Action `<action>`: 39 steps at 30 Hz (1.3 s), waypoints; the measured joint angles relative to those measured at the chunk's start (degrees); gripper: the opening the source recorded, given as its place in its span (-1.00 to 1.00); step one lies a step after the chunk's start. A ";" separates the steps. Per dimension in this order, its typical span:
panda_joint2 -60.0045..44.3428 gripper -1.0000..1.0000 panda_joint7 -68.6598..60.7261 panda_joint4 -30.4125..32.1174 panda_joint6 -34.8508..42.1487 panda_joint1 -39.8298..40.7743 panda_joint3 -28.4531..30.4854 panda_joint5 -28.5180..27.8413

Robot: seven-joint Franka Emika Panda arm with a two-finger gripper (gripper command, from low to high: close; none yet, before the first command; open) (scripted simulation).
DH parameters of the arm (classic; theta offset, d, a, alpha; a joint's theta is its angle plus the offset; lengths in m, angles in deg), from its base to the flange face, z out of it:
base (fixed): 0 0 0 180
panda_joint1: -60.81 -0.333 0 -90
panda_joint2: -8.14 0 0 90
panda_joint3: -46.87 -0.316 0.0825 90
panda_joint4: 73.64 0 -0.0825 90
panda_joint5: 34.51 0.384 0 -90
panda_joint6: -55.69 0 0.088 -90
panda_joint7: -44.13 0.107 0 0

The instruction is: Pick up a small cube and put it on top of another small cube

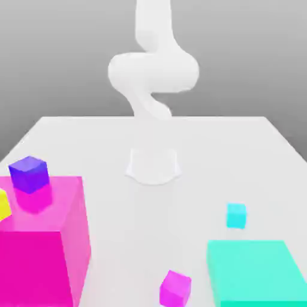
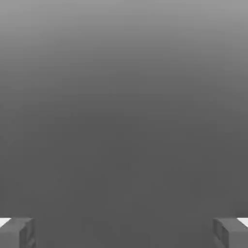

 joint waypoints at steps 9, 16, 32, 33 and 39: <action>-19.00 0.00 -17.68 3.16 -7.74 -5.28 3.60 -1.56; -33.56 0.00 -33.05 5.58 -13.69 -8.03 5.39 -0.13; -64.69 -1.00 -57.09 7.20 -30.02 -6.02 1.09 3.73; -64.69 -1.00 -57.09 7.20 -30.01 -6.02 1.09 3.73; -63.86 -1.00 -57.01 7.39 -29.25 -6.05 1.14 3.59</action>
